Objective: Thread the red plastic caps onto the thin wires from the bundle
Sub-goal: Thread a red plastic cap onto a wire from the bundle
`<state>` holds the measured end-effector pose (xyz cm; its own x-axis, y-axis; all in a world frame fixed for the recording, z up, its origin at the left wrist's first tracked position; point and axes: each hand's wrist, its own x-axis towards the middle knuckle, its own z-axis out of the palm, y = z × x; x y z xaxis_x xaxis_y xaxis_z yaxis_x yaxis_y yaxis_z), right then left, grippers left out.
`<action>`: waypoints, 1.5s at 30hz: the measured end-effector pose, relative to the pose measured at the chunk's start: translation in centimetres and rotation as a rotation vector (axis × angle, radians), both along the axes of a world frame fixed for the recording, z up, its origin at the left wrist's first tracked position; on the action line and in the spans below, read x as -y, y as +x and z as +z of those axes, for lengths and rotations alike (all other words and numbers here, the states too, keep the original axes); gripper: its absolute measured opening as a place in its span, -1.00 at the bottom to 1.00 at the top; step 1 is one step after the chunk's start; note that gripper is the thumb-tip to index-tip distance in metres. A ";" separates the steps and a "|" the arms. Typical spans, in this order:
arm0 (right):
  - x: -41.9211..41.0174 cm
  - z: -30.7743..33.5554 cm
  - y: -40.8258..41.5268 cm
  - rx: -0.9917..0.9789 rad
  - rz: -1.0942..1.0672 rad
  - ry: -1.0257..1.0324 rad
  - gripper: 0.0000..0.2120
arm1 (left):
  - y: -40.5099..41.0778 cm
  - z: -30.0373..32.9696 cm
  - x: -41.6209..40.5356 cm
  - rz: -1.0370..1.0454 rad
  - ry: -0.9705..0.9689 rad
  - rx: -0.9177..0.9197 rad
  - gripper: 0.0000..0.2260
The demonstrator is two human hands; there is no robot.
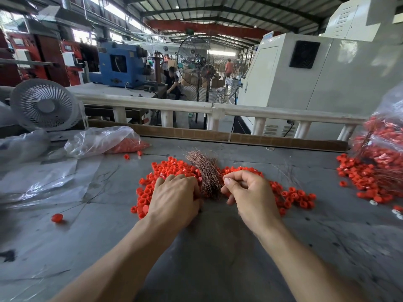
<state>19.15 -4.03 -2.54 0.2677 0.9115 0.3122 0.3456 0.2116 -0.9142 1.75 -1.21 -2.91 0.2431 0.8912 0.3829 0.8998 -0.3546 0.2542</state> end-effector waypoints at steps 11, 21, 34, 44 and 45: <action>0.1 0.1 0.0 0.014 0.015 -0.002 -0.84 | -0.4 0.6 0.8 0.008 -0.003 -0.031 -0.83; 0.1 0.0 0.1 0.051 0.019 -0.001 -0.86 | -0.9 1.1 0.8 0.009 -0.049 -0.030 -0.91; 0.3 0.1 0.1 0.060 0.032 -0.006 -0.86 | -1.1 2.0 0.9 0.057 -0.052 0.128 -0.76; 0.4 0.2 -0.1 0.031 0.068 -0.003 -0.86 | -0.7 3.2 1.0 0.012 -0.040 0.464 -0.79; 0.4 0.2 -0.1 0.022 0.075 0.001 -0.86 | -0.7 3.3 1.1 -0.007 -0.035 0.493 -0.78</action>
